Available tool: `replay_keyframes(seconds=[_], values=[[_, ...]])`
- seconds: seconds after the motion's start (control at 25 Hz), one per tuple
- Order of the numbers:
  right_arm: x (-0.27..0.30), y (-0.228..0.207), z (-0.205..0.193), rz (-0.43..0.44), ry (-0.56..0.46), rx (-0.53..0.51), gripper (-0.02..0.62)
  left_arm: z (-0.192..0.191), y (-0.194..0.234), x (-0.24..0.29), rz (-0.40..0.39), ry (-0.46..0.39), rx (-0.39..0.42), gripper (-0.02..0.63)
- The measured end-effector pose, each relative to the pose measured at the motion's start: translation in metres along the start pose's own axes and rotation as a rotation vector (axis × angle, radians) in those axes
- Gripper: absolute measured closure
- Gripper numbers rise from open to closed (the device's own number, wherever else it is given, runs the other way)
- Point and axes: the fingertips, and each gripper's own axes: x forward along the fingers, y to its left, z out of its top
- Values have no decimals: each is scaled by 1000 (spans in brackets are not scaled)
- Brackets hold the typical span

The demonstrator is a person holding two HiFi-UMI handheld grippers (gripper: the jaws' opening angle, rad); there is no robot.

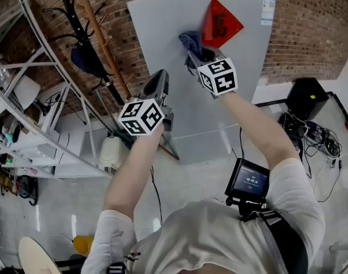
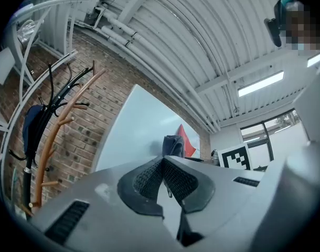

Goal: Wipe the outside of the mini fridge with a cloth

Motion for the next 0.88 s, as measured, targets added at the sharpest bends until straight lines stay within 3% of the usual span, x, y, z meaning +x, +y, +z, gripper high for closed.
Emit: replay_keyframes(seconds=[0.88], values=[[-72,-160,-41,-172,16,35,512,-57,-72,100,-109,57,-33,603]])
